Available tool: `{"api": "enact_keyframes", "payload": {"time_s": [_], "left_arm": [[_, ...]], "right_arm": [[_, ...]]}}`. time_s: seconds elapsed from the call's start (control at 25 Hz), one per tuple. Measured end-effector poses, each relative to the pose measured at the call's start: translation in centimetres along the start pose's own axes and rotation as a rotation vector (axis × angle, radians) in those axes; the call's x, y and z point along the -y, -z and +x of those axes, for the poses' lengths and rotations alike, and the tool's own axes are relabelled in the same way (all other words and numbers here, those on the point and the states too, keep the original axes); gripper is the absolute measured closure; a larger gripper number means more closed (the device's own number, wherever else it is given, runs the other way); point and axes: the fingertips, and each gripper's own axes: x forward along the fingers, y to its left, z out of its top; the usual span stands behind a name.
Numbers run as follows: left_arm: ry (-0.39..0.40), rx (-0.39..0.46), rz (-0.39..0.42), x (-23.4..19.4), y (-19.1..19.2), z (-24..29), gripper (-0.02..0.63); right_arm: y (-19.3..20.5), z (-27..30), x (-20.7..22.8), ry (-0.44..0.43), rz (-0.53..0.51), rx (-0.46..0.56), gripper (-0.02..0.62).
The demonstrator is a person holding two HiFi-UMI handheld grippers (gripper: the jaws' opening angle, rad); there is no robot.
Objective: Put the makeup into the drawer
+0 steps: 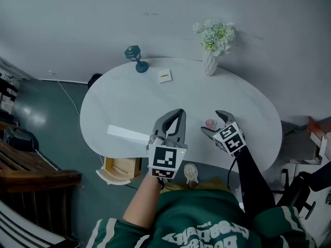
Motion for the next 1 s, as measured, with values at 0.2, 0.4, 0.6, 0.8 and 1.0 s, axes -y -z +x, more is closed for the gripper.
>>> {"api": "enact_keyframes", "payload": {"time_s": [0.2, 0.4, 0.6, 0.8, 1.0], "left_arm": [[-0.012, -0.020, -0.002, -0.3, 1.0, -0.7, 0.606], [-0.019, -0.032, 0.002, -0.5, 1.5, -1.3, 0.607], [-0.021, -0.036, 0.000, -0.6, 1.6, -1.5, 0.607], [-0.013, -0.038, 0.004, -0.3, 1.8, -1.6, 0.607], [-0.012, -0.035, 0.014, -0.2, 1.8, -2.0, 0.607]], "right_arm": [[3.8, 2.5, -0.6, -0.035, -0.009, -0.113, 0.182], [5.8, 3.7, -0.6, -0.038, -0.008, -0.166, 0.177], [5.9, 3.7, -0.6, -0.044, -0.008, -0.160, 0.175], [6.0, 3.4, -0.4, -0.035, -0.009, -0.189, 0.257], [6.0, 3.3, -0.6, -0.023, 0.003, -0.209, 0.360]]}}
